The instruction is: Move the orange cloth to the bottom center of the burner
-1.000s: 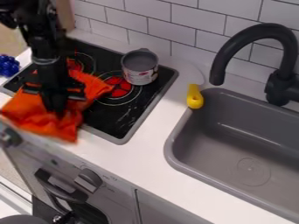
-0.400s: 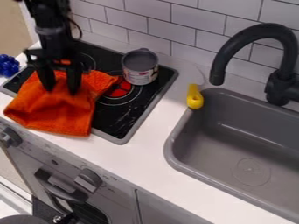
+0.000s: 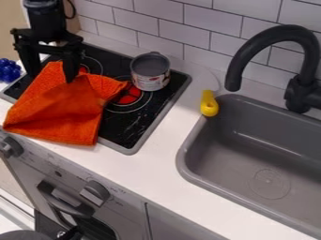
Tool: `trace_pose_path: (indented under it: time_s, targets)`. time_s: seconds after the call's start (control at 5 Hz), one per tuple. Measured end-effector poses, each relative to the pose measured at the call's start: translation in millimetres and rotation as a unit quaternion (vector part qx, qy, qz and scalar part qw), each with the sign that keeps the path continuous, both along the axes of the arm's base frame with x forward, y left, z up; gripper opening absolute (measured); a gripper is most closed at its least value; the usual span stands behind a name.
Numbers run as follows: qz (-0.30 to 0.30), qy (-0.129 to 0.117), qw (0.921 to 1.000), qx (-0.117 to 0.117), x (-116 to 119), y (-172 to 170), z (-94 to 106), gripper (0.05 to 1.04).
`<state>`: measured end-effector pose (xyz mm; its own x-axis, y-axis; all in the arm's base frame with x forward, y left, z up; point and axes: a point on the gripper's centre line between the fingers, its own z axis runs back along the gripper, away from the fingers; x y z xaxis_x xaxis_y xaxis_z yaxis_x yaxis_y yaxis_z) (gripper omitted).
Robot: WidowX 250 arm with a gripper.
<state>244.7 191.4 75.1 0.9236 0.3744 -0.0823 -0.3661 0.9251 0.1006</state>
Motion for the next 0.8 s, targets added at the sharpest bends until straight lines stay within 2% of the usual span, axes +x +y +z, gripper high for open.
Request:
trace_pose_path:
  time_s: [0.2,0.4,0.8]
  targets:
    - [-0.018,-0.001,0.9998,-0.001,-1.7,5.2,24.3,1.0]
    - [-0.014,-0.012,0.9997,-0.016,0.1,8.3,38.3,1.0]
    - [-0.001,-0.094,0.9953,0.025,28.4,24.7,31.6,1.0]
